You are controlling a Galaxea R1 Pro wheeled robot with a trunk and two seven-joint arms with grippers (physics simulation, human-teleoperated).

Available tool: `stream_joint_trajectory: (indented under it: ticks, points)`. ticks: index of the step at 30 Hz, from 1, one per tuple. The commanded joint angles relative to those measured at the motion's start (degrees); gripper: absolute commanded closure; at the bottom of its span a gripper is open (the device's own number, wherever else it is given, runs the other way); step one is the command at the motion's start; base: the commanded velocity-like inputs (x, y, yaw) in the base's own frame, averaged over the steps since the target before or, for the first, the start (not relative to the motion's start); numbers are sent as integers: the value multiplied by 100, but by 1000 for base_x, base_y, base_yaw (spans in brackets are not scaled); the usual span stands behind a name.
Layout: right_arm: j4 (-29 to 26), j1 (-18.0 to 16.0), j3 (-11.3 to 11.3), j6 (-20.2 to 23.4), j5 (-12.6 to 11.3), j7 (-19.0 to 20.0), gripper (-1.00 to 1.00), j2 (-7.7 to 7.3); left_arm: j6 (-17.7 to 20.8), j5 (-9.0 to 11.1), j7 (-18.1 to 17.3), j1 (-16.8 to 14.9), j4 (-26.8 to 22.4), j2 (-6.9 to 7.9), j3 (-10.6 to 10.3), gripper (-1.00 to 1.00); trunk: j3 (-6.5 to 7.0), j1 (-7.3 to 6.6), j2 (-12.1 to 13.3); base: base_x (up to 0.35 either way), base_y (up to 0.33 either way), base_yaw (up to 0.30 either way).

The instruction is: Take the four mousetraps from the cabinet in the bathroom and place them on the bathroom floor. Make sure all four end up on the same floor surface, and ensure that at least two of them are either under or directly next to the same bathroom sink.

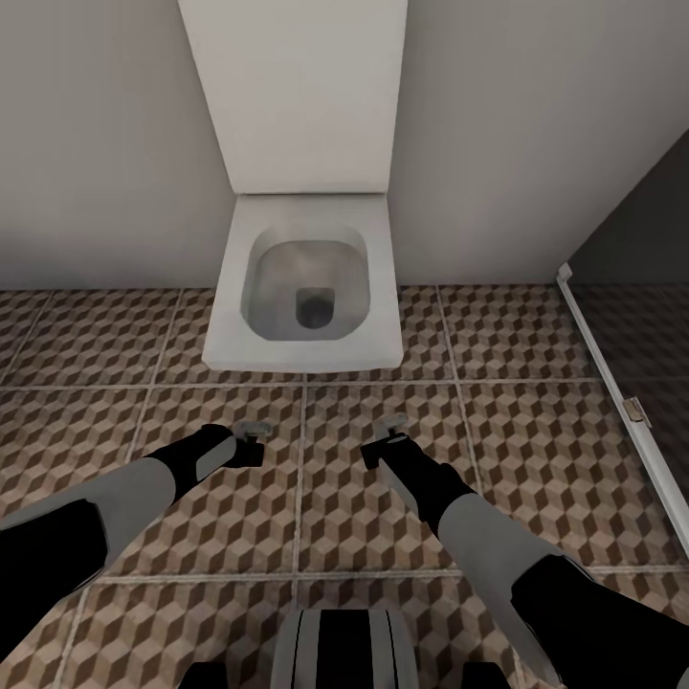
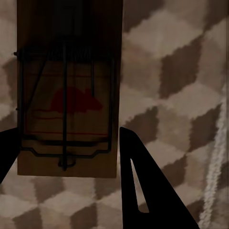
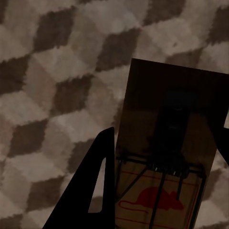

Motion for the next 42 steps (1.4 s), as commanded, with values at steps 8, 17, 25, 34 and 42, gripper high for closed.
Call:
stream_joint_trajectory:
  ticks: [8,17,25,34,42]
  points:
    - [-1,-5,35,15,-70,-48,100,0,-683,40,42,-3,-26,-6,-31,100,-3,-1,-2,0,0,0]
    - [-1,-5,35,15,-70,-48,100,0,-807,32,40,-3,-26,-15,-31,100,-3,-1,-2,0,0,0]
    - [-3,-5,33,15,-70,-48,100,0,-803,31,62,-3,-24,-21,-31,100,-3,-1,-2,0,0,0]
    - [-10,-5,26,15,-70,-48,100,0,-767,23,82,-3,-5,-83,-36,100,-3,-1,-2,0,0,0]
    - [-10,-5,27,15,-70,-48,100,0,-197,22,87,-3,0,-91,-25,100,-3,-1,-2,0,0,0]
